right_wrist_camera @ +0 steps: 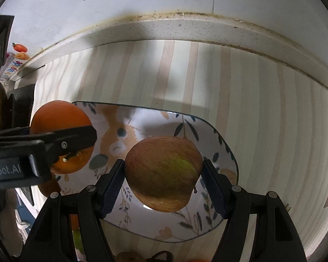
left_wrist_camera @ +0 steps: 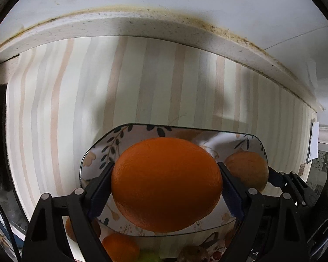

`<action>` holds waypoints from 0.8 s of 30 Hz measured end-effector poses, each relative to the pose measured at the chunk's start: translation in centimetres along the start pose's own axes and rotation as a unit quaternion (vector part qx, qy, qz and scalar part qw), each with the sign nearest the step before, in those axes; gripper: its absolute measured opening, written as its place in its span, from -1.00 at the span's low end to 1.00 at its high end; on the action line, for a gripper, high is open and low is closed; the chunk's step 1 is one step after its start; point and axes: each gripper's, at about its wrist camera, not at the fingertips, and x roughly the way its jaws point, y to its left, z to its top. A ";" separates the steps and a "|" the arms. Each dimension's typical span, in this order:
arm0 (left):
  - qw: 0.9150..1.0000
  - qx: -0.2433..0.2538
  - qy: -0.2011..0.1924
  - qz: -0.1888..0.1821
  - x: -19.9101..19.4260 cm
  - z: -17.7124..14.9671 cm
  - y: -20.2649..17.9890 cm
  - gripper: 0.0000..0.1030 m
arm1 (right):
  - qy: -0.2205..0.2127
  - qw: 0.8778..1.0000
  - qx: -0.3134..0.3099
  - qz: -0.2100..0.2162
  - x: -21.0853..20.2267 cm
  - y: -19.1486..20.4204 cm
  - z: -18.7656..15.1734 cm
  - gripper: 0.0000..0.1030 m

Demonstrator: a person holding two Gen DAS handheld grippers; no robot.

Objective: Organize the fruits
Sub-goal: 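Carry both fruits onto the white bird plate and open both tools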

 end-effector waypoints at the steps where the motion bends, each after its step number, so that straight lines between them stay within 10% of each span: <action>1: 1.000 -0.003 0.003 0.001 0.2 0.1 0.0 0.72 | 0.001 1.000 0.001 0.000 0.3 0.0 0.1 0.41; 9: 1.000 -0.006 0.015 0.012 1.6 0.3 -0.1 0.72 | 0.019 0.999 0.022 0.018 0.9 -0.9 1.0 0.46; 13: 1.000 0.005 0.018 0.017 2.3 0.6 -0.1 0.77 | 0.022 0.999 0.031 0.020 0.2 -1.2 1.1 0.87; 24: 0.997 0.001 -0.063 0.046 -3.6 -1.8 0.5 0.86 | 0.029 0.999 0.039 -0.003 -2.1 -1.0 -0.2 0.91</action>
